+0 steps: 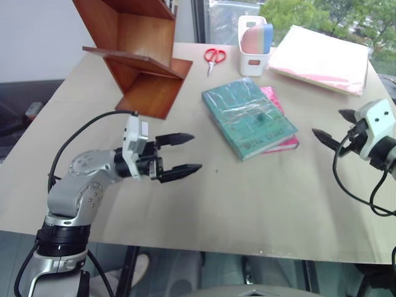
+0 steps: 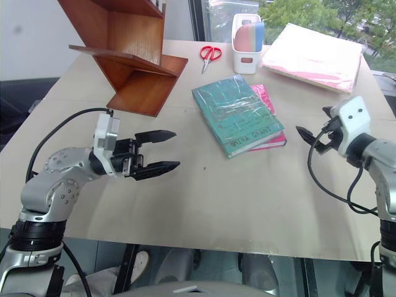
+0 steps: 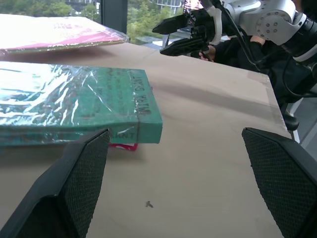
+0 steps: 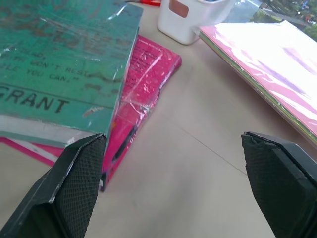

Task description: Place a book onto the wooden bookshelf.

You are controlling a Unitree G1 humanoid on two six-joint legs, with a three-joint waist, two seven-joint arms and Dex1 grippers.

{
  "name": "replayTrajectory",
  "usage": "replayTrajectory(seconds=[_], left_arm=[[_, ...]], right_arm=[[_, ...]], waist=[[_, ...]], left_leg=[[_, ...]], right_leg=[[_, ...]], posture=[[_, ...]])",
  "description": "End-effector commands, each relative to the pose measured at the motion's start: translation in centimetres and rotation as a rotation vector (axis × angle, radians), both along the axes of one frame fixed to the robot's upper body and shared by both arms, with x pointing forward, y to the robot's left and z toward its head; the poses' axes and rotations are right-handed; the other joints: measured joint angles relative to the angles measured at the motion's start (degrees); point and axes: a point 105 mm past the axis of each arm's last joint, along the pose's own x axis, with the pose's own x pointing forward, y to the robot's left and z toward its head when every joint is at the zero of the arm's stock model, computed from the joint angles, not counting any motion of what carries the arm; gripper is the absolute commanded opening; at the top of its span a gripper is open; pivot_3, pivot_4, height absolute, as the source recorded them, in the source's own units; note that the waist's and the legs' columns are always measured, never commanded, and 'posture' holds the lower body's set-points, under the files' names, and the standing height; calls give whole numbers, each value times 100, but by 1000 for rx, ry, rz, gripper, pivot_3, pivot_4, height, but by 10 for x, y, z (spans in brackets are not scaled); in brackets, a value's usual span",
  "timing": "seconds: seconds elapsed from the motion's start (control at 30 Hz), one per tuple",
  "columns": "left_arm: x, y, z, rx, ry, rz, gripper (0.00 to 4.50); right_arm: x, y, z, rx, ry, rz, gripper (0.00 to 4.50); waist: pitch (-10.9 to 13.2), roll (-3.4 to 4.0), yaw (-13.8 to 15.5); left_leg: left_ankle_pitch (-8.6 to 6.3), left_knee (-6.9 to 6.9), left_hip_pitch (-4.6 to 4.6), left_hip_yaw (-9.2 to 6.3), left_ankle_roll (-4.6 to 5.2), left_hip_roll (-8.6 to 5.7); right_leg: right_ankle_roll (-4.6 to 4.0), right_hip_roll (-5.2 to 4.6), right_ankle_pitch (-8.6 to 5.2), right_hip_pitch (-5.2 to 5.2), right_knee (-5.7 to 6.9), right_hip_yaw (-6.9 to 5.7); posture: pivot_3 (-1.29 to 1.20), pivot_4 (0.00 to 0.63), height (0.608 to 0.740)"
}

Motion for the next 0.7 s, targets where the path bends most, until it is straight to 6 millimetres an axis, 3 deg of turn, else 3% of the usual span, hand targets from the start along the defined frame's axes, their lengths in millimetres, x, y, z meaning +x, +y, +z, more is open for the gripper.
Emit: replayTrajectory(seconds=[0.03, 0.07, 0.17, 0.3, 0.4, 0.5, 0.7], left_arm=[[8, 10, 1, -46, 40, 112, 4500], [10, 13, -2, -58, 72, 144, 4500], [20, 13, -10, -146, 234, 240, 4500], [37, 7, -19, -265, 511, 332, 4500], [52, 0, -16, -406, 662, 344, 4500], [73, -10, -16, -535, 811, 356, 4500], [95, -28, -30, -583, 967, 390, 4500]], right_arm=[[-18, 14, 13, 34, -59, 80, 4469], [-24, 19, 12, 48, -56, 103, 4469], [-48, 45, 4, 124, -17, 226, 3605], [-72, 74, -8, 119, 32, 339, 1745], [-75, 81, -8, 108, 21, 351, 268], [-74, 85, -6, 104, 4, 346, 124], [-76, 88, -7, 78, -19, 320, 124]], waist=[[0, 0, 4], [0, 0, 7], [0, -1, 12], [-1, -4, 46], [-2, -8, 40], [-4, -16, 45], [-2, -20, 26]], left_leg=[[0, -1, 0, -1, 0, 0], [0, -2, 0, -1, 0, 0], [-1, -2, -1, -3, 1, 1], [0, 10, 0, -8, 2, 1], [0, 17, 0, -22, 2, 0], [1, 23, -1, -22, 2, -4], [2, 28, -8, -16, 1, -11]], right_leg=[[0, 0, 0, 0, 0, -1], [0, 0, 0, 0, 0, -1], [0, -1, 0, 0, 0, -3], [4, -3, 1, 4, 8, -6], [12, 2, 5, 7, 9, -16], [19, 1, 9, 9, 9, -16], [23, -2, 12, 8, 3, -11]], posture=[[0, 150, 740], [0, 150, 740], [0, 150, 740], [0, 150, 740], [0, 150, 740], [0, 150, 740], [0, 150, 740]])
